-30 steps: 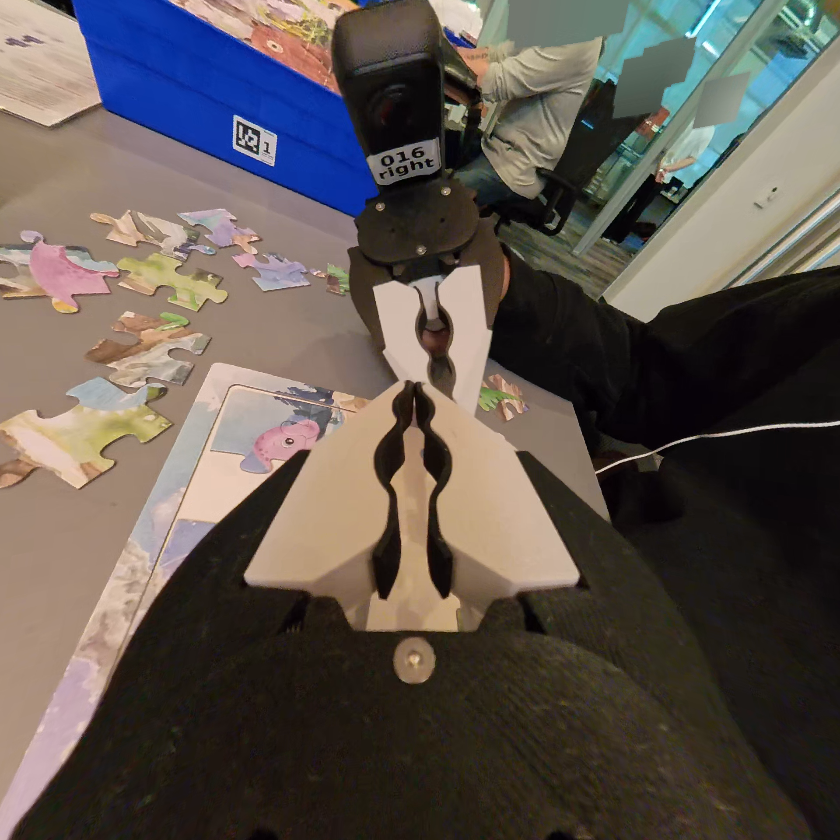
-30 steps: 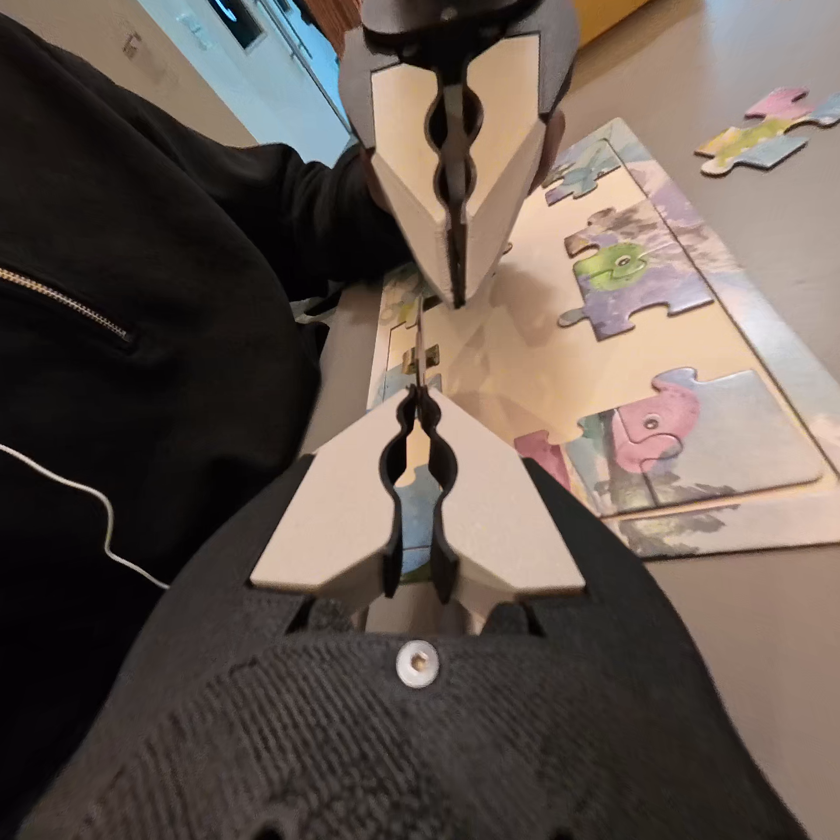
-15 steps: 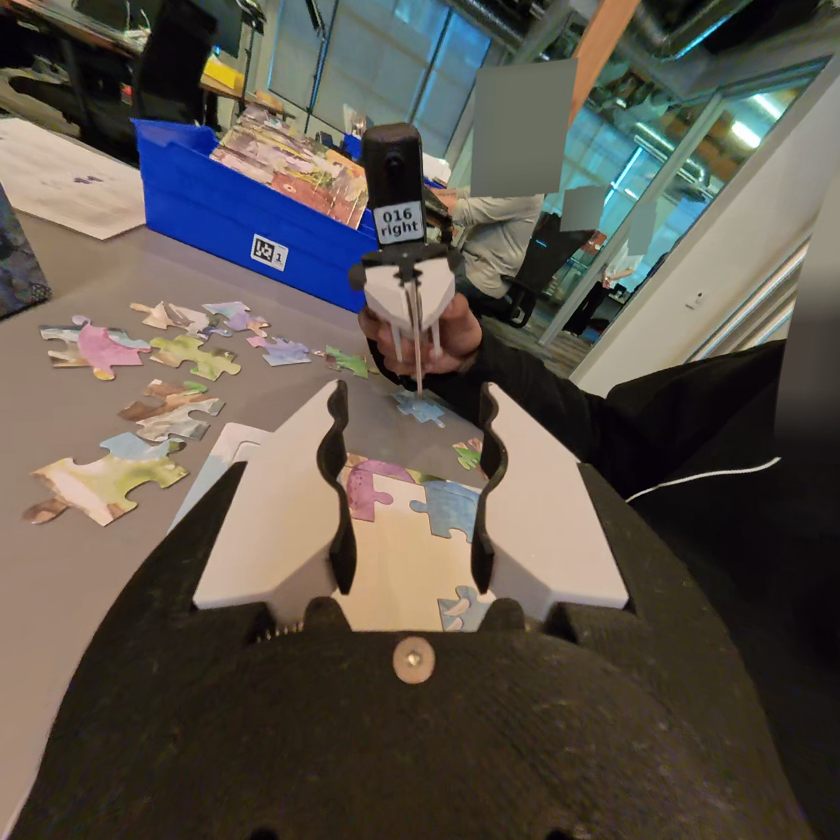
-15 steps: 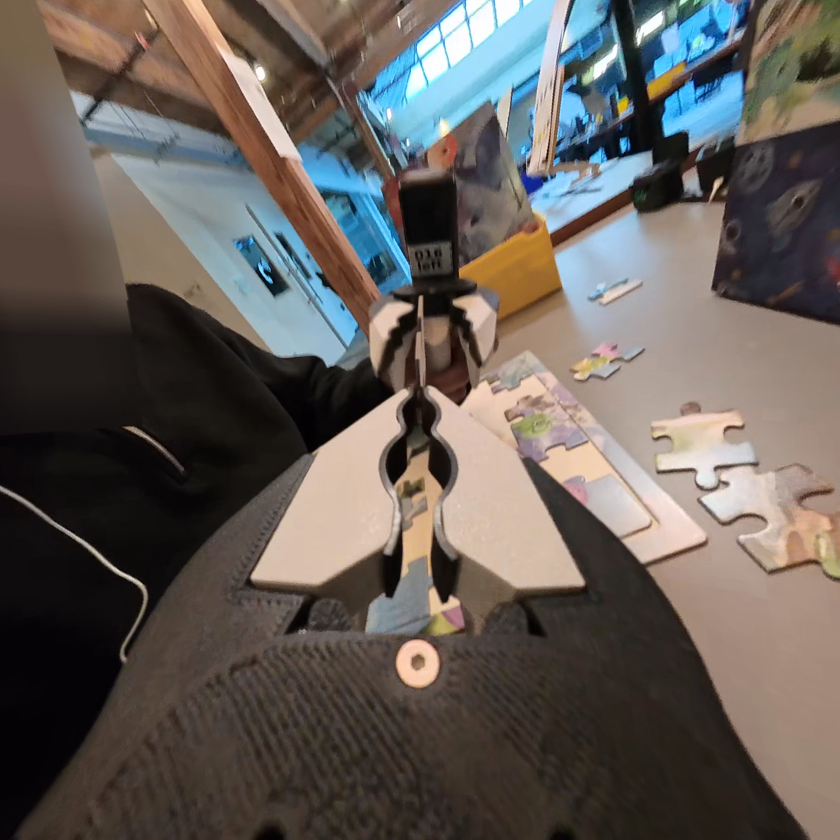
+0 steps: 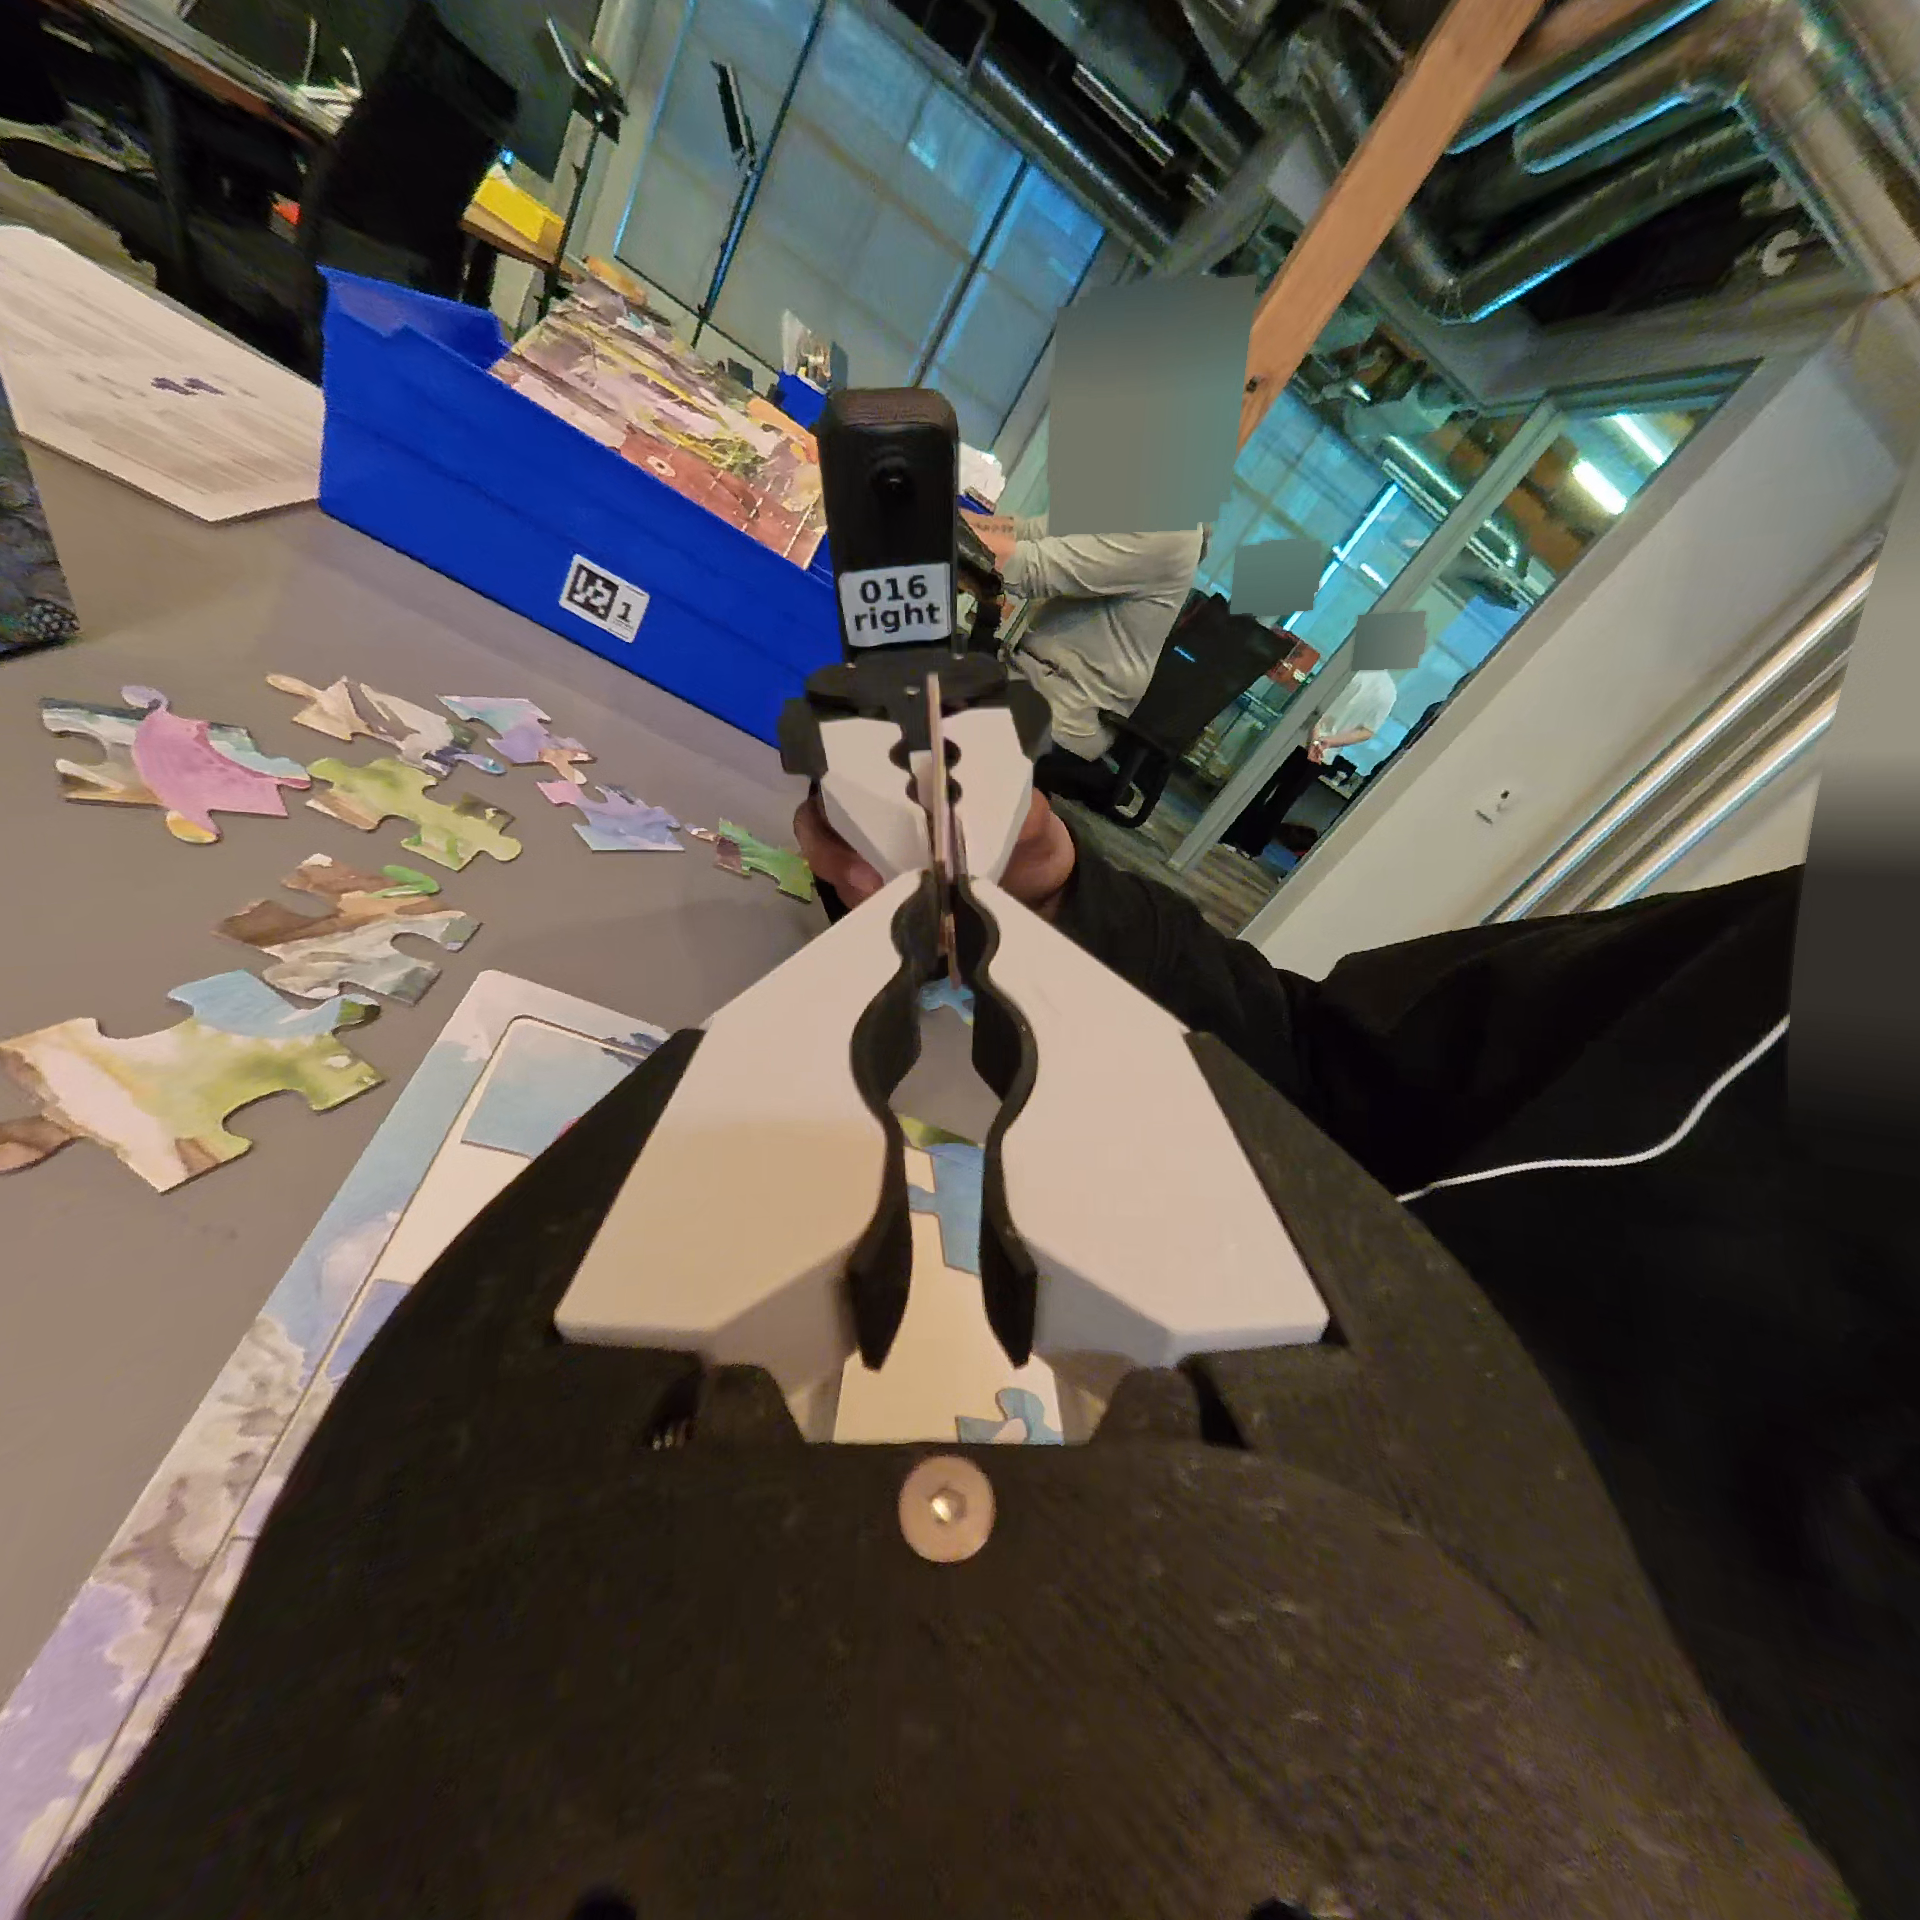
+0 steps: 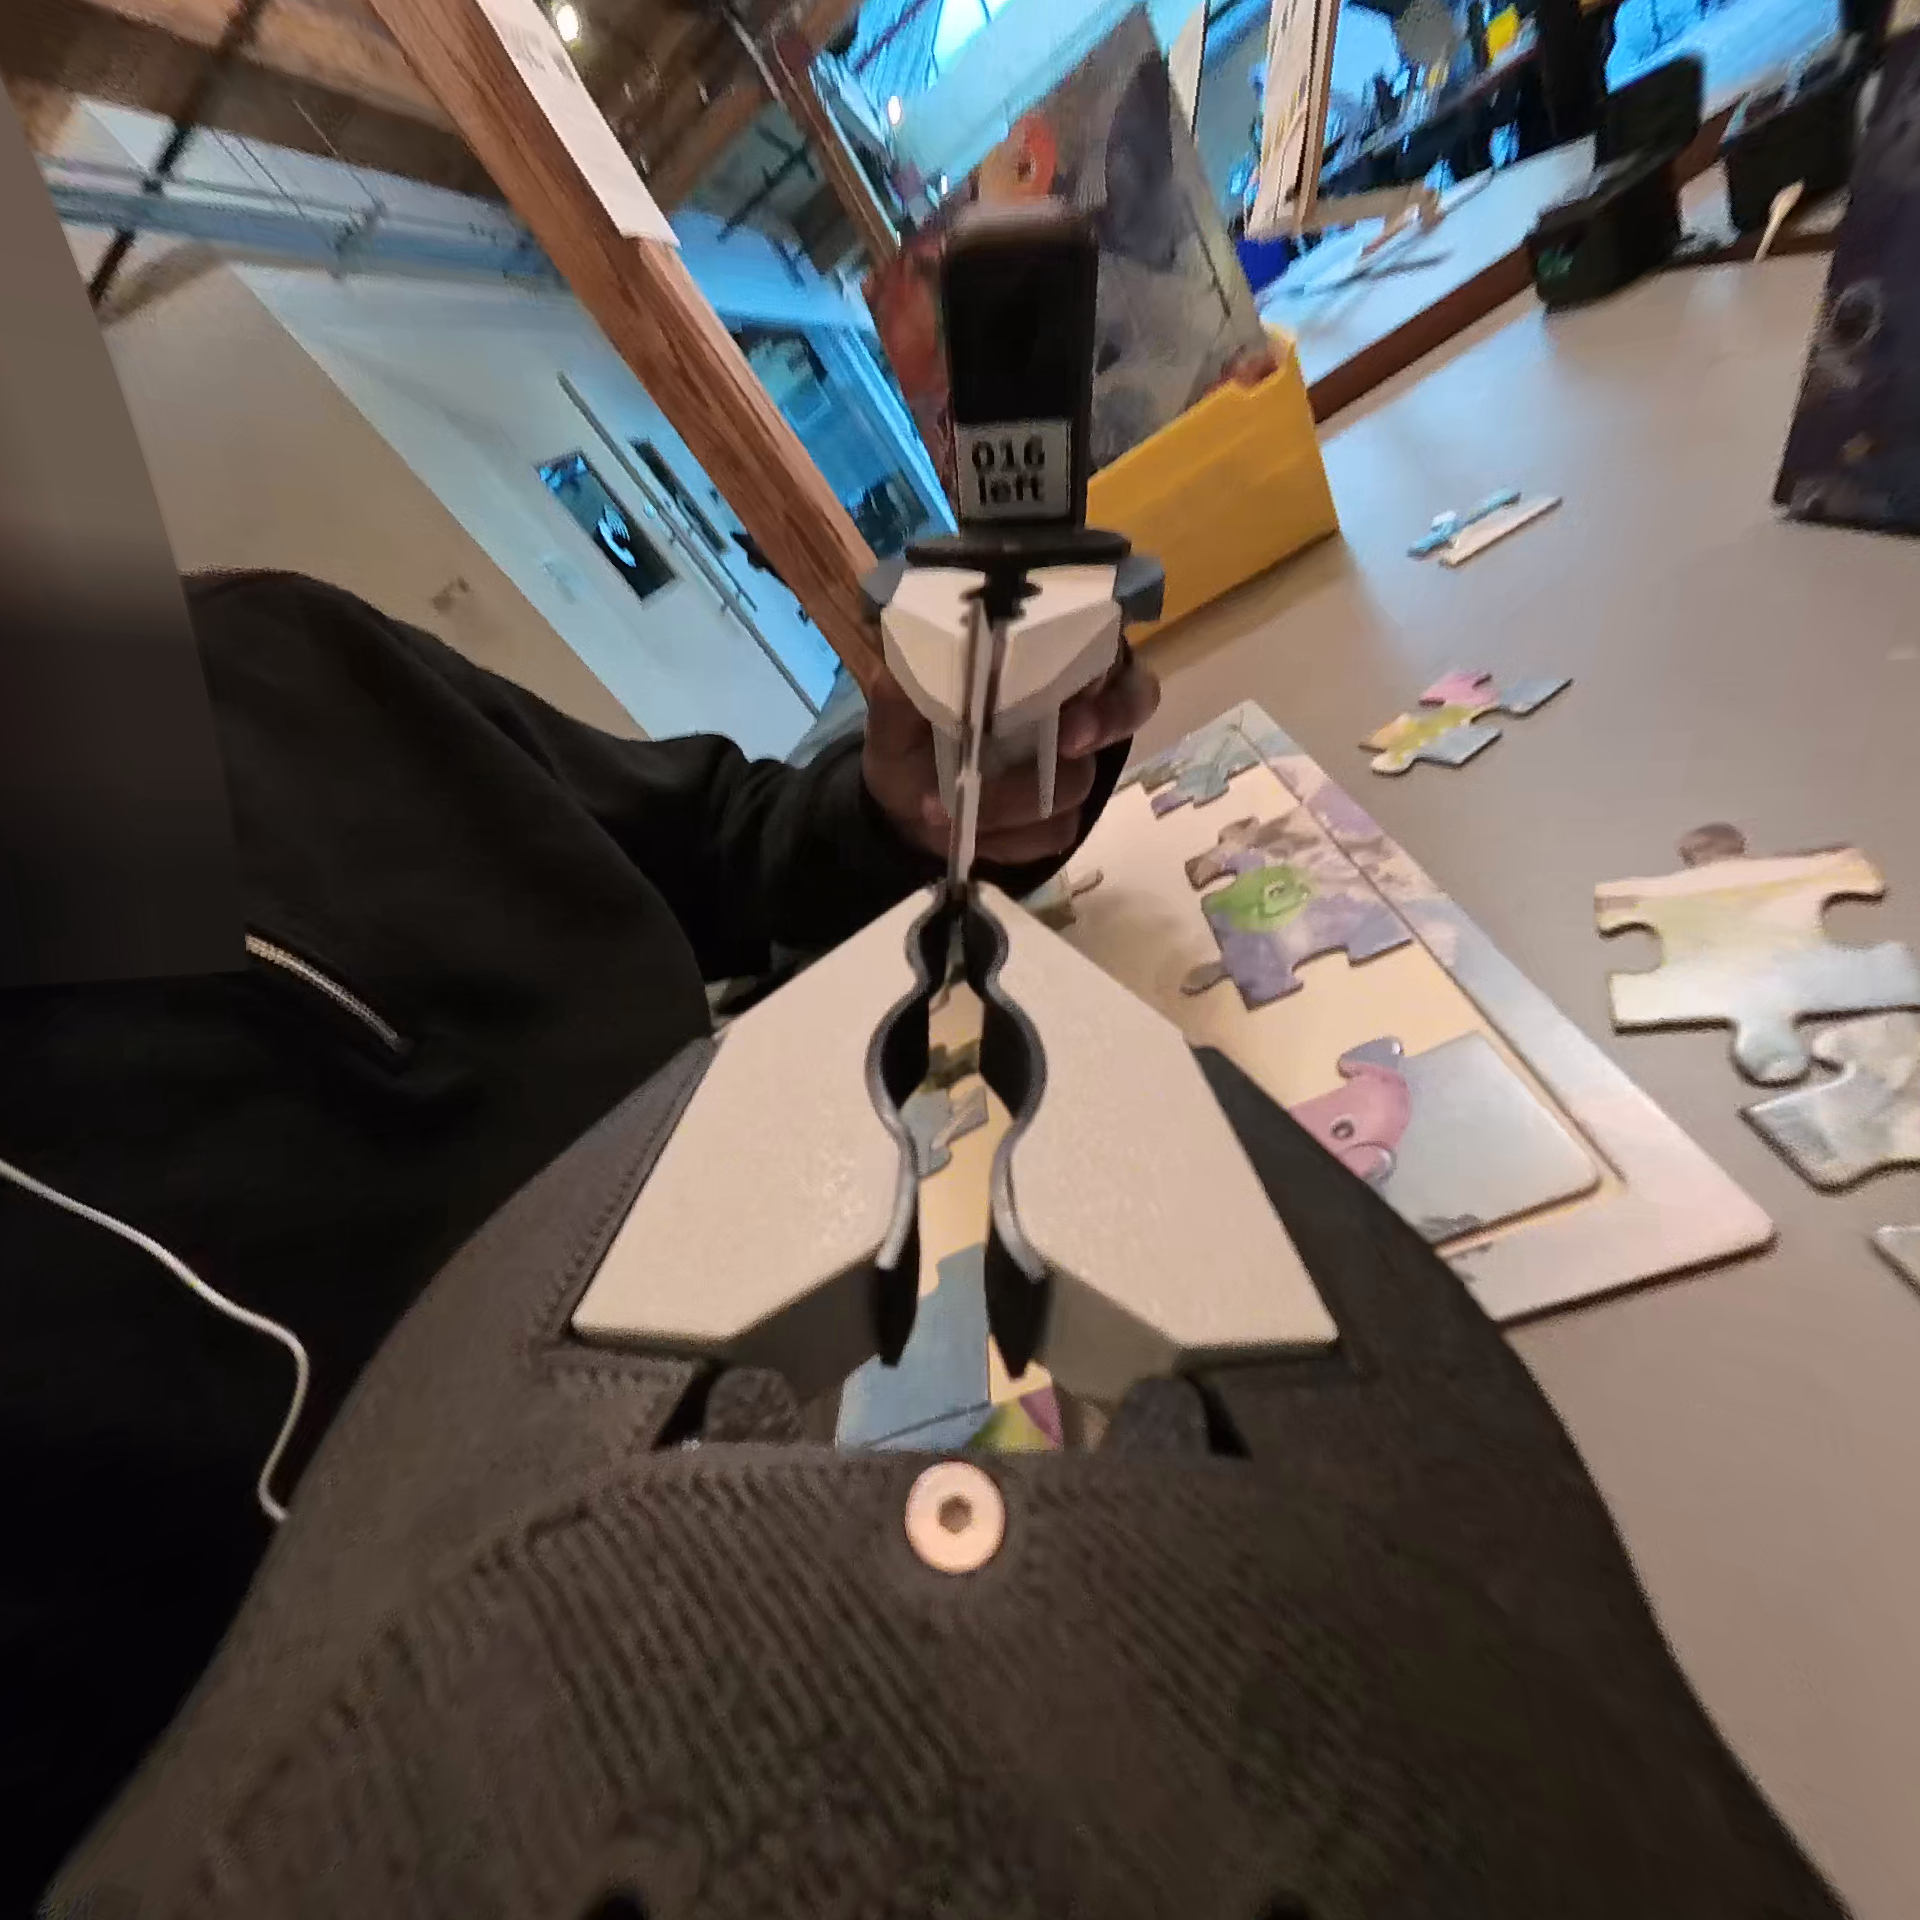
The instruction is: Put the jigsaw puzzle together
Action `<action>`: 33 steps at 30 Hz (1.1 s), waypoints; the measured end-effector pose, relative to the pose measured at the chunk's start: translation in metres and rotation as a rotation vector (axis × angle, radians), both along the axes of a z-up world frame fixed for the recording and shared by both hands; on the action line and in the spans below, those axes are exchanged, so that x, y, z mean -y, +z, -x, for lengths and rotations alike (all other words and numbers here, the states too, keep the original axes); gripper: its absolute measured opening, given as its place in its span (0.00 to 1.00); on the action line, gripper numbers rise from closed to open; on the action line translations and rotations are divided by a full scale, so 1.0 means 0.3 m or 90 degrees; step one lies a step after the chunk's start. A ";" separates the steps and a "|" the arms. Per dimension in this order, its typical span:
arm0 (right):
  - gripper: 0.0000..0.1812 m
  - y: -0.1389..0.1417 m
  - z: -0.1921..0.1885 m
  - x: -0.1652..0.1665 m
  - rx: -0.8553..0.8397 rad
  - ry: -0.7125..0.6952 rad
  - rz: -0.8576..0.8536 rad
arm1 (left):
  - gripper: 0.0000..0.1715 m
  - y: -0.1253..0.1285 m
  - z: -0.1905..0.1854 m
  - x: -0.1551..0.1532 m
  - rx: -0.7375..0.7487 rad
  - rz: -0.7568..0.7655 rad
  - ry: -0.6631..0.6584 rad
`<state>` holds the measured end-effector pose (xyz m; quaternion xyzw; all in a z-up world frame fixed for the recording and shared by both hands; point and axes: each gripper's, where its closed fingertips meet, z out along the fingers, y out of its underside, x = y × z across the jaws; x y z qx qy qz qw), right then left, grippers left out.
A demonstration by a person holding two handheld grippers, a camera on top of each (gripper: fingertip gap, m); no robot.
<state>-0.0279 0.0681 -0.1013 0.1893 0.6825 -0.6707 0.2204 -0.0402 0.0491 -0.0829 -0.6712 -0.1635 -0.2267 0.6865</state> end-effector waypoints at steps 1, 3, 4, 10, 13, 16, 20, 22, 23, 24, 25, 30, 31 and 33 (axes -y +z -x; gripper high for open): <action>0.00 -0.019 -0.009 0.010 -0.002 0.010 -0.021 | 0.00 -0.004 0.001 -0.001 -0.001 0.003 0.001; 0.00 -0.057 -0.028 0.033 -0.012 0.028 -0.063 | 0.00 -0.012 -0.007 -0.007 0.000 0.011 -0.006; 0.00 -0.072 -0.038 0.044 -0.016 0.036 -0.080 | 0.00 -0.019 -0.012 -0.013 -0.002 0.018 -0.009; 0.00 -0.114 -0.065 0.084 -0.025 0.059 -0.118 | 0.00 -0.061 -0.037 -0.041 0.002 0.052 -0.029; 0.00 -0.119 -0.062 0.083 -0.021 0.059 -0.120 | 0.03 -0.084 -0.043 -0.050 0.023 0.066 -0.042; 0.00 -0.096 -0.042 0.073 -0.014 0.039 -0.093 | 0.08 -0.079 -0.031 -0.040 0.025 0.061 -0.034; 0.00 -0.072 -0.010 0.047 -0.012 0.007 -0.070 | 0.10 -0.076 -0.023 -0.031 0.033 0.058 -0.033; 0.00 -0.069 -0.008 0.045 -0.009 0.006 -0.065 | 0.04 -0.087 -0.034 -0.036 0.037 0.066 -0.047; 0.00 -0.071 -0.014 0.047 -0.007 0.013 -0.065 | 0.01 -0.092 -0.042 -0.039 0.038 0.071 -0.054; 0.00 -0.076 -0.021 0.050 -0.007 0.021 -0.070 | 0.00 -0.097 -0.044 -0.042 0.036 0.076 -0.055; 0.00 -0.085 -0.025 0.052 -0.014 0.025 -0.081 | 0.00 -0.100 -0.046 -0.043 0.034 0.080 -0.055; 0.08 -0.073 -0.007 0.018 -0.047 0.004 -0.087 | 0.00 -0.105 -0.031 -0.026 0.060 0.094 -0.052; 0.09 -0.060 0.006 0.001 -0.046 -0.009 -0.077 | 0.00 -0.108 -0.027 -0.023 0.069 0.096 -0.053; 0.09 -0.039 0.038 -0.038 -0.043 -0.041 -0.061 | 0.00 -0.121 -0.026 -0.018 0.088 0.110 -0.062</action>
